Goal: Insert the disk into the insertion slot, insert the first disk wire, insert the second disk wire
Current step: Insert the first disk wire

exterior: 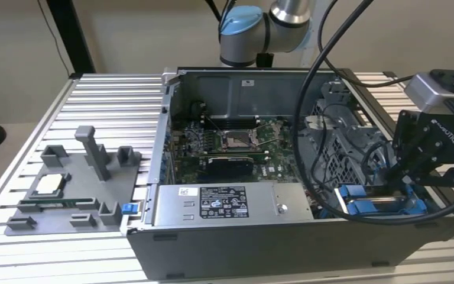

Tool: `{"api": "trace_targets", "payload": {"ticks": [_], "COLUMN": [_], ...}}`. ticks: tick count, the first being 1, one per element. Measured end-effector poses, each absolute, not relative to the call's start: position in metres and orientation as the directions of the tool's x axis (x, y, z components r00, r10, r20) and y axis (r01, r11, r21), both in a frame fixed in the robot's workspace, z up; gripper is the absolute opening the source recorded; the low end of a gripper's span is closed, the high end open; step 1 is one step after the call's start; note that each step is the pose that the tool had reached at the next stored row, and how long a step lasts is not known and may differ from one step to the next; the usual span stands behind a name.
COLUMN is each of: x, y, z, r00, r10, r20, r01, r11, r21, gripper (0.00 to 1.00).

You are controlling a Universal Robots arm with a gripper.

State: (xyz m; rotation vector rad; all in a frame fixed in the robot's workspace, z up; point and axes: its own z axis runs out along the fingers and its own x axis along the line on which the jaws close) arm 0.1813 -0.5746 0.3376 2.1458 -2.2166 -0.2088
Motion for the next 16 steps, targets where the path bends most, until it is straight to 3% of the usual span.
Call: {"api": "trace_targets", "payload": {"ticks": [16], "x": [0.1813], "y": [-0.5746], "z": [0.3365], "r00": [-0.037], "r10": [-0.997], "r20": [-0.071], "r01": [-0.991], "r11": [0.028], "r21": [0.131], "gripper": [0.0]}}
